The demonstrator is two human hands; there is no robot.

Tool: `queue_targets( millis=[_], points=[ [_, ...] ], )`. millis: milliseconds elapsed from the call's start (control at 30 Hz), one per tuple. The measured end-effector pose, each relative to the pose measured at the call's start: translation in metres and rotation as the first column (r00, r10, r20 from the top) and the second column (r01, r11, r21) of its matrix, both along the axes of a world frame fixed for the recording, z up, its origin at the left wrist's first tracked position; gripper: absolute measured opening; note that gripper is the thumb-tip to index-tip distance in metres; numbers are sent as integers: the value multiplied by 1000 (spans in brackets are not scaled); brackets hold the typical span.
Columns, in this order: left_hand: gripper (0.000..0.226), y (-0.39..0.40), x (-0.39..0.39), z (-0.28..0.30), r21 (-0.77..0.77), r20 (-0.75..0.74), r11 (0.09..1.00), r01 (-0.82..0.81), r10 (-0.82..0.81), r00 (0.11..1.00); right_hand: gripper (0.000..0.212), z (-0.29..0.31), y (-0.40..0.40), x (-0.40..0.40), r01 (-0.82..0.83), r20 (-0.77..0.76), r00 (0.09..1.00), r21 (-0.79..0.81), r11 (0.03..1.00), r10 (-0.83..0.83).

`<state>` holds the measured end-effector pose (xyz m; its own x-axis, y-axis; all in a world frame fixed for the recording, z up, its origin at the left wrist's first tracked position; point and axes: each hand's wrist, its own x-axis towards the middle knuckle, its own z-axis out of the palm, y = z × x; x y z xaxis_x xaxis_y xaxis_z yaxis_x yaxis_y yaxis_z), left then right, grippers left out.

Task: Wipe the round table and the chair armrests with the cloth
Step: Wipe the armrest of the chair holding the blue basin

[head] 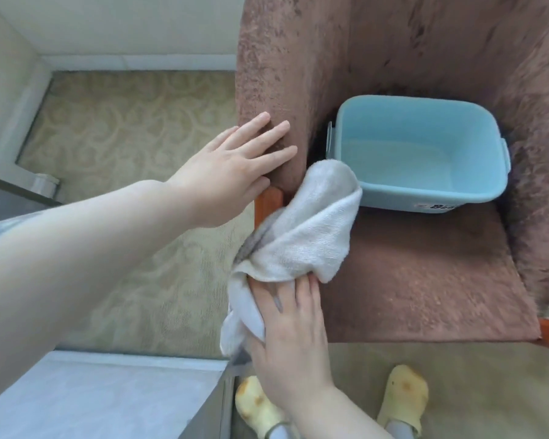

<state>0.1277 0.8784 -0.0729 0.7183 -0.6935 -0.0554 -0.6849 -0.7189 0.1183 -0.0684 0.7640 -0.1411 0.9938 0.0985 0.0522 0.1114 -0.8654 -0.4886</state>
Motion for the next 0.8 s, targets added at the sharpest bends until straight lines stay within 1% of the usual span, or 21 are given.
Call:
queue_targets(
  millis=[33, 67, 133, 167, 200, 233, 300, 333, 367, 400, 433, 467, 533, 567, 600, 633, 667, 733, 767, 800],
  points=[
    [49, -2, -1, 0, -43, -16, 999, -12, 11, 1000, 69, 2, 6, 17, 63, 18, 998, -39, 997, -63],
    [47, -5, -3, 0, -88, -35, 996, -30, 27, 999, 69, 8, 18, 40, 157, 26, 987, -44, 987, -156],
    [44, -10, -3, 1, -168, -75, 980, -104, 92, 993, 66, 22, 45, 80, 369, -44, 929, 20, 929, -368],
    [43, -12, -3, 1, -185, -90, 973, -137, 122, 988, 67, 24, 52, 86, 413, -61, 910, 36, 910, -411],
    [44, -14, -4, 1, -186, -94, 970, -159, 143, 985, 70, 22, 54, 81, 409, -56, 912, 29, 912, -407],
    [46, -16, -6, 1, -183, -92, 968, -169, 154, 984, 74, 18, 50, 63, 349, -39, 936, -8, 937, -349],
    [48, -23, -14, -3, -179, -96, 968, -173, 158, 983, 82, 4, 35, 4, 167, -17, 985, -97, 981, -170],
    [50, -25, -19, -6, -167, -99, 970, -177, 162, 982, 86, -1, 25, -26, 101, -11, 995, -127, 987, -103],
    [51, -25, -23, -9, -152, -99, 972, -179, 165, 981, 90, -8, 17, -43, 74, 3, 997, -139, 988, -74],
    [52, -25, -26, -13, -136, -97, 975, -175, 163, 982, 91, -15, 13, -44, 73, 15, 997, -130, 989, -71],
    [52, -24, -28, -15, -124, -91, 978, -166, 156, 984, 89, -16, 15, -31, 116, 22, 993, -110, 987, -115],
    [51, -24, -28, -17, -120, -81, 980, -156, 147, 986, 86, -12, 22, -10, 197, 16, 980, -56, 979, -197],
    [49, -24, -28, -19, -147, -73, 974, -170, 160, 984, 82, 0, 38, 42, 391, -14, 920, 79, 917, -391],
    [48, -24, -28, -19, -168, -75, 969, -182, 172, 982, 83, 2, 45, 57, 451, -25, 892, 106, 886, -451],
    [48, -23, -28, -19, -180, -76, 966, -185, 174, 982, 84, -1, 50, 59, 470, -17, 882, 100, 877, -470],
    [48, -22, -28, -20, -178, -69, 968, -176, 166, 984, 84, -7, 52, 46, 437, 17, 899, 50, 898, -438],
    [49, -21, -27, -20, -167, -59, 973, -161, 153, 986, 81, -16, 52, 23, 371, 52, 928, -22, 929, -369],
    [51, -22, -29, -22, -154, -50, 976, -153, 147, 988, 71, -38, 48, -39, 259, 90, 964, -116, 959, -250],
    [51, -22, -30, -22, -155, -50, 974, -162, 156, 986, 68, -48, 42, -65, 260, 103, 963, -107, 960, -250],
    [51, -23, -32, -23, -157, -48, 973, -172, 166, 985, 69, -57, 37, -82, 281, 102, 957, -76, 957, -272]
  ],
)
